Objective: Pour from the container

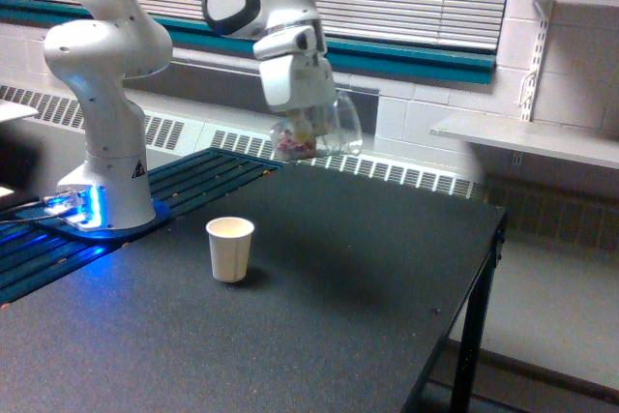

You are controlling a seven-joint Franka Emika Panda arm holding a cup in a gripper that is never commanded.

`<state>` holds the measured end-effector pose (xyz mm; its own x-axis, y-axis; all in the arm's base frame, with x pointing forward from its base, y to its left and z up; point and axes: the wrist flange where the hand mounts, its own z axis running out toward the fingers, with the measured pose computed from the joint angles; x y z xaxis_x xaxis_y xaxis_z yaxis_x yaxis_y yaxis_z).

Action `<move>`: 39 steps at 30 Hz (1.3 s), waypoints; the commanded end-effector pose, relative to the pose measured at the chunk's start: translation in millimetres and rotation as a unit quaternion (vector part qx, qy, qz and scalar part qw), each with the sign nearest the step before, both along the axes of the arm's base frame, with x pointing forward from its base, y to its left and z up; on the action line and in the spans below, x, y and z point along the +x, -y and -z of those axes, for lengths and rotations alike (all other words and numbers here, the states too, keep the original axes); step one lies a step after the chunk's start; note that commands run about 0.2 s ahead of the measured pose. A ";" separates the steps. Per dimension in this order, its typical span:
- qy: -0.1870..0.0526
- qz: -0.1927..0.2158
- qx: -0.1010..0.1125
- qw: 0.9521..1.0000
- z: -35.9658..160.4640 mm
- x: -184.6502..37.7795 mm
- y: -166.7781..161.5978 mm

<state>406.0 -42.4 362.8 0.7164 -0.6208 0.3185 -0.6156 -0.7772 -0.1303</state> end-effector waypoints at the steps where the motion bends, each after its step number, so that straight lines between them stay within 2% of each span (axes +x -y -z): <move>1: -0.019 0.006 -0.001 1.000 14.2 -19.3 -4.4; 19: -0.054 0.011 -0.006 0.998 35.7 -61.3 -4.9; 28: -0.084 0.018 -0.005 0.996 49.1 -82.7 -1.8; 39: -0.118 0.016 -0.015 0.993 55.2 -96.7 0.7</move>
<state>324.0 -43.0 320.2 0.7475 -0.6336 0.1995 -0.6481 -0.7615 0.0094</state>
